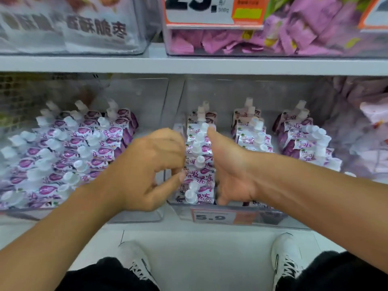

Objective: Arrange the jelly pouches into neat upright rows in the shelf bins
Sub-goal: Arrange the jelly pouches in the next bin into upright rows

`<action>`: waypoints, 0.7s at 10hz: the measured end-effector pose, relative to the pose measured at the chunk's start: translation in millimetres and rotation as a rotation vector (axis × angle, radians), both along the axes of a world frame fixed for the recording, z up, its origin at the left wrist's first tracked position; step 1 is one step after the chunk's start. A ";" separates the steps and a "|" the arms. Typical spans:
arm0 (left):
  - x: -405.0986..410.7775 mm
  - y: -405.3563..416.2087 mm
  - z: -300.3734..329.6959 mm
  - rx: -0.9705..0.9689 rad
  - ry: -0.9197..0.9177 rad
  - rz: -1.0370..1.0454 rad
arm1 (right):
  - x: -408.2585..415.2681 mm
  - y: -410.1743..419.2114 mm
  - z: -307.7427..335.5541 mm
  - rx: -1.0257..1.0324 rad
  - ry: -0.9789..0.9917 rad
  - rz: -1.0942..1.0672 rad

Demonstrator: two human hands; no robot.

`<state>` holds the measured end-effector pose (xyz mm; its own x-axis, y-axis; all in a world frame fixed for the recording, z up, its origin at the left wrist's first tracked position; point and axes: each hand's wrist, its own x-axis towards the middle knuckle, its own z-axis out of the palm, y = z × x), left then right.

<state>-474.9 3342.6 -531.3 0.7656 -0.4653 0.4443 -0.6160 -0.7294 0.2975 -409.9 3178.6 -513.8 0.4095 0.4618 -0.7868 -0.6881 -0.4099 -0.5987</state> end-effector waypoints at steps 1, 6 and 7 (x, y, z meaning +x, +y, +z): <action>0.5 -3.8 -4.4 -0.030 0.025 0.008 | -0.8 0.7 -6.2 0.084 -0.033 -0.024; -6.2 1.6 9.2 0.220 0.262 0.014 | 30.5 23.6 11.7 0.004 -0.162 -0.162; -5.7 -0.3 11.3 0.276 0.190 -0.010 | 48.3 21.3 1.0 -0.058 -0.138 -0.147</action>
<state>-480.6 3342.3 -520.0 0.8177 -0.5558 0.1498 -0.5756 -0.7930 0.1998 -361.7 3199.9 -512.7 0.5751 0.3443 -0.7421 -0.6562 -0.3475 -0.6698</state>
